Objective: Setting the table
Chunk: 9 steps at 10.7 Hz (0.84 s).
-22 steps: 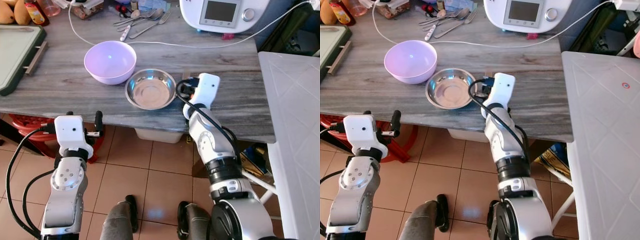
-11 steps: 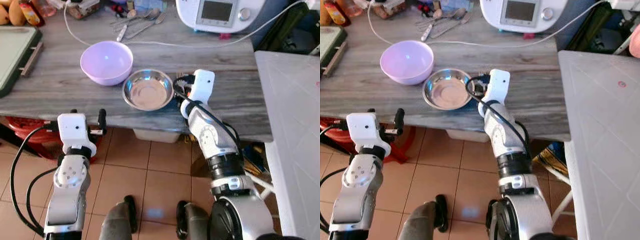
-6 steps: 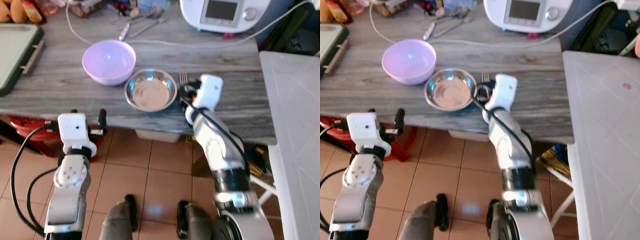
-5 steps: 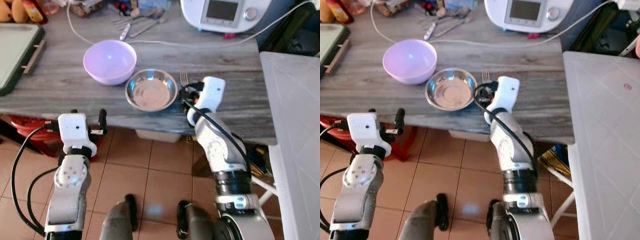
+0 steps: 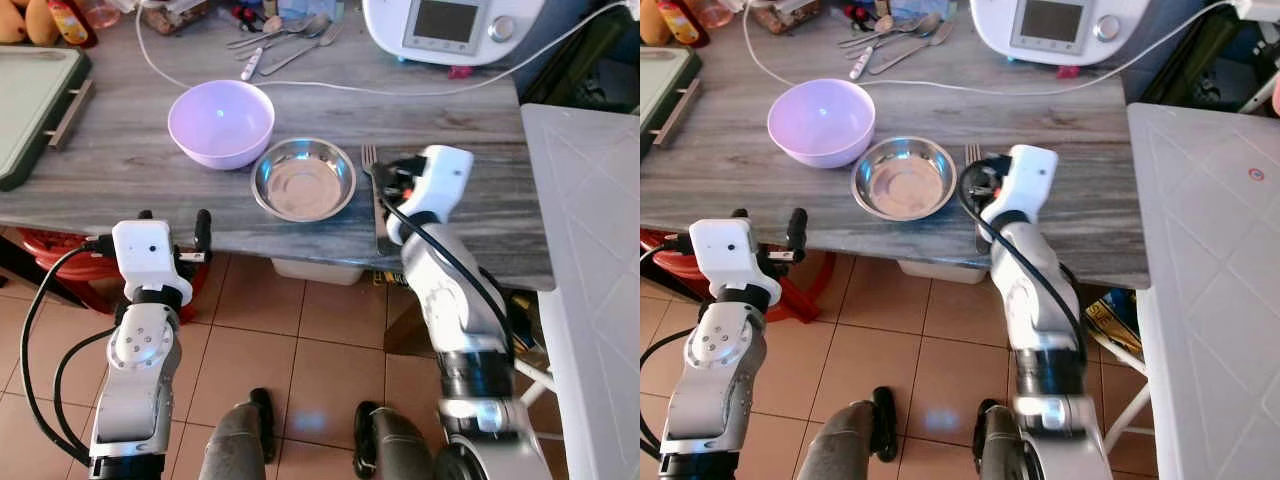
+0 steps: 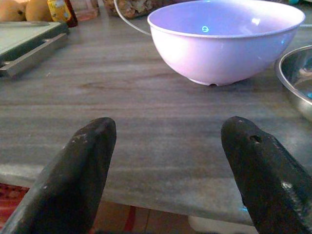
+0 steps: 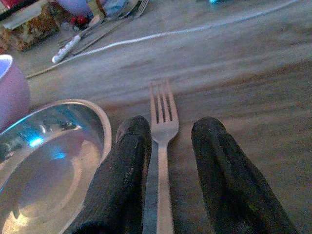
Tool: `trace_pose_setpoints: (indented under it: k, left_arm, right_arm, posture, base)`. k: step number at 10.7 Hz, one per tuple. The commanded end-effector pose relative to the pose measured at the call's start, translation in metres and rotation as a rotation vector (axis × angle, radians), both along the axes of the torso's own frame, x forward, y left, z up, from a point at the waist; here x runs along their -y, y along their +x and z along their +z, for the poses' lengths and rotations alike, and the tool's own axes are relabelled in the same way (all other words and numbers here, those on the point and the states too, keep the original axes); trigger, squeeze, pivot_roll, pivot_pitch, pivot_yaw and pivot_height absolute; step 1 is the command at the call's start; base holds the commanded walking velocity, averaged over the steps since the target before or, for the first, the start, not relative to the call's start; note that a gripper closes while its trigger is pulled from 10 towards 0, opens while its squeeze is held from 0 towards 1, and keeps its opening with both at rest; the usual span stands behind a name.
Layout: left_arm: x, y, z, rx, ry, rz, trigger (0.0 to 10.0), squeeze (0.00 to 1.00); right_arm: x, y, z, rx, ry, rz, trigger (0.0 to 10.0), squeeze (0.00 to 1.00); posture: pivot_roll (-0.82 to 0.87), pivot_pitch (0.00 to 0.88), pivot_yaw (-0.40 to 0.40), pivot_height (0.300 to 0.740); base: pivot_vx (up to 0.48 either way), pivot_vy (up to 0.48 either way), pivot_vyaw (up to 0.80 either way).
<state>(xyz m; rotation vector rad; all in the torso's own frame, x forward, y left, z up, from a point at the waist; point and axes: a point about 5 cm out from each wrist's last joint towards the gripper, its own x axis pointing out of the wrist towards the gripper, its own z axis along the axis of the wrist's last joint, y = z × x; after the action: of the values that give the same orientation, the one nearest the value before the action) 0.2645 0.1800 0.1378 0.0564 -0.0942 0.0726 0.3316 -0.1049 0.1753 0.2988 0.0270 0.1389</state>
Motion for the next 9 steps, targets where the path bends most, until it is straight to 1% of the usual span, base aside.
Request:
trace_pose_setpoints:
  k: [1,2,3,4,5,6,7,9]
  left_arm:
    - [-0.003,-0.003,-0.002,-0.006,-0.003,0.016,10.0,0.00]
    - [-0.004,-0.004,-0.003,-0.008,-0.003,0.018,10.0,0.00]
    - [-0.004,-0.004,-0.003,-0.009,-0.003,0.018,10.0,0.00]
    - [-0.004,-0.004,-0.003,-0.010,-0.005,0.017,10.0,0.00]
    - [-0.003,-0.004,-0.004,-0.013,-0.006,0.013,10.0,0.00]
    - [-0.003,-0.004,-0.004,-0.015,-0.006,0.010,10.0,0.00]
    - [-0.003,-0.004,-0.004,-0.017,-0.006,0.009,10.0,0.00]
    - [-0.004,-0.005,-0.005,-0.023,-0.003,0.009,10.0,0.00]
  right_arm:
    - [0.007,-0.004,-0.003,0.002,-0.023,-0.023,10.0,0.00]
    - [0.015,-0.009,-0.011,-0.037,-0.063,-0.049,10.0,0.00]
    - [0.022,-0.015,-0.017,-0.061,-0.041,-0.067,10.0,0.00]
    - [0.027,-0.019,-0.021,-0.071,-0.068,-0.070,10.0,0.00]
    - [0.028,-0.023,-0.025,-0.091,-0.086,-0.065,10.0,0.00]
    - [0.025,-0.024,-0.029,-0.117,-0.097,-0.047,10.0,0.00]
    - [0.022,-0.024,-0.032,-0.145,-0.131,-0.017,10.0,0.00]
    - [0.015,-0.027,-0.035,-0.162,-0.143,0.027,10.0,0.00]
  posture:
    - [-0.02,0.230,-0.002,0.740]
    - [-0.02,0.233,-0.004,0.740]
    - [-0.02,0.238,-0.004,0.740]
    - [-0.03,0.239,-0.003,0.740]
    - [-0.03,0.240,-0.002,0.740]
    - [-0.03,0.241,0.000,0.740]
    - [-0.03,0.241,0.000,0.740]
    - [-0.02,0.237,-0.001,0.740]
  base:
    - [0.000,0.000,0.00]
    - [0.000,0.000,0.00]
    - [0.000,0.000,0.00]
    - [0.000,0.000,0.00]
    - [0.000,0.000,0.00]
    - [0.000,0.000,0.00]
    - [0.000,0.000,0.00]
    - [0.000,0.000,0.00]
